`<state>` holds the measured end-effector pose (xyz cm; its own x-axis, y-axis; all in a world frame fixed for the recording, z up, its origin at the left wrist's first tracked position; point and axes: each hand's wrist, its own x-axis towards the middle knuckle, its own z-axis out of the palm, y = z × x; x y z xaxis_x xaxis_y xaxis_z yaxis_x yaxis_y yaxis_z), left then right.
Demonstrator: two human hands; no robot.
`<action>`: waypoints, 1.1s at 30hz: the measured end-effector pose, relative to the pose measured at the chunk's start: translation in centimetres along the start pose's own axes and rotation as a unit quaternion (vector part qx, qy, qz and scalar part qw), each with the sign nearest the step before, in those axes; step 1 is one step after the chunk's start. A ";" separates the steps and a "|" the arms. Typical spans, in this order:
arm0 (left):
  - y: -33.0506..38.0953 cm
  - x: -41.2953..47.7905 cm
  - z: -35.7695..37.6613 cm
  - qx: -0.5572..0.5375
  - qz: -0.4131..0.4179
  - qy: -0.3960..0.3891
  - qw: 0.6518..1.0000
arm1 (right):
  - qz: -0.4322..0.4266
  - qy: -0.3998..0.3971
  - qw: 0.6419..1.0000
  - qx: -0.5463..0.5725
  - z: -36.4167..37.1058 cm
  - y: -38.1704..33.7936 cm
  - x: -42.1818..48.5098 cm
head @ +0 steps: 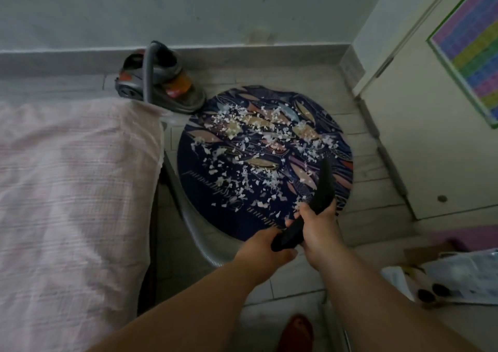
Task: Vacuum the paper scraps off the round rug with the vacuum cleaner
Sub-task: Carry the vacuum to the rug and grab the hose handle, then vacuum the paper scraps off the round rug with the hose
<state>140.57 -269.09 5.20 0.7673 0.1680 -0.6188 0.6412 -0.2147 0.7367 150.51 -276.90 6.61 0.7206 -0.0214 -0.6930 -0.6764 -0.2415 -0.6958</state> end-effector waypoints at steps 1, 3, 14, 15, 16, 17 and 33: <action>-1.3 0.6 -0.1 -0.001 -0.002 -0.007 1.000 | 0.005 0.004 1.000 -0.001 0.6 1.2 0.6; -3.6 1.8 -0.2 0.006 -0.002 -0.023 1.000 | 0.014 0.012 1.000 0.004 1.6 3.6 2.1; -13.0 6.3 5.6 -0.003 -0.038 -0.010 0.999 | 0.047 -0.003 0.998 0.047 1.8 14.9 9.1; -13.4 6.6 6.4 -0.006 -0.043 -0.003 0.999 | 0.055 -0.007 0.997 0.050 1.5 15.6 9.7; -13.7 7.0 7.3 -0.005 -0.049 0.003 0.999 | 0.066 -0.011 0.996 0.057 1.0 16.3 10.3; -13.9 7.5 8.3 0.000 -0.051 0.008 0.999 | 0.075 -0.014 0.995 0.064 0.4 17.0 11.1; -24.7 13.5 15.6 0.105 -0.025 -0.033 0.994 | 0.119 0.029 0.981 0.151 -1.6 30.1 18.1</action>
<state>134.97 -276.56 -25.66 0.7277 0.1220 -0.6750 0.6572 -0.4056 0.6352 143.47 -286.07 -26.58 0.5390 -0.0988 -0.8365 -0.8341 0.0757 -0.5464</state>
